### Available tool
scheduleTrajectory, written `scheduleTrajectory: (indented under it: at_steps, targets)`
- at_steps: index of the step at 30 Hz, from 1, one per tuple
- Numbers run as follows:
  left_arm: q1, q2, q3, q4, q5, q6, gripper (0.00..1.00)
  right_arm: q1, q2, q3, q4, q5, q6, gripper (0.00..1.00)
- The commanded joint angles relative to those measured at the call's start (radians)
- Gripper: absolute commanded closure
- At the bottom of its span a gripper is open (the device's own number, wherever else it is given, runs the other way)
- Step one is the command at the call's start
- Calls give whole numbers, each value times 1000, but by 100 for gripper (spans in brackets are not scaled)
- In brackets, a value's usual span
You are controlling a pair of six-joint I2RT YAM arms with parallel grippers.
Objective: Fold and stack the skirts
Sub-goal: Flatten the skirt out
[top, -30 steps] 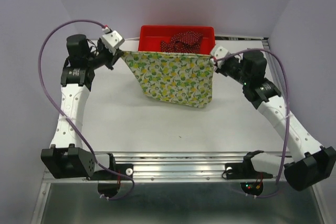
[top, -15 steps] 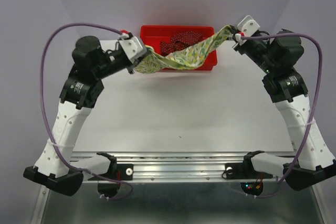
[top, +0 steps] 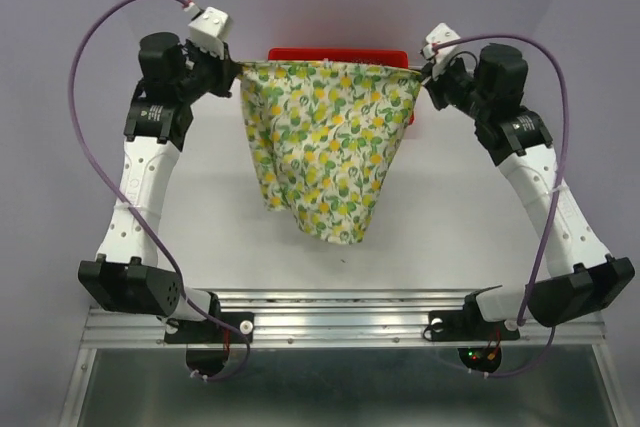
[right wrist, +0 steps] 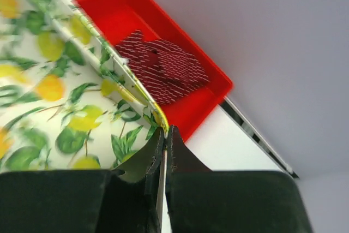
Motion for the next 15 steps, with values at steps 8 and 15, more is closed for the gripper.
scheduleTrajectory:
  at_steps: [8, 15]
  targets:
    - [90, -167, -121, 140, 41, 86, 100, -183, -24, 57, 96, -9, 24, 99]
    - [90, -200, -155, 116, 32, 121, 100, -183, -27, 43, 115, -3, 7, 99]
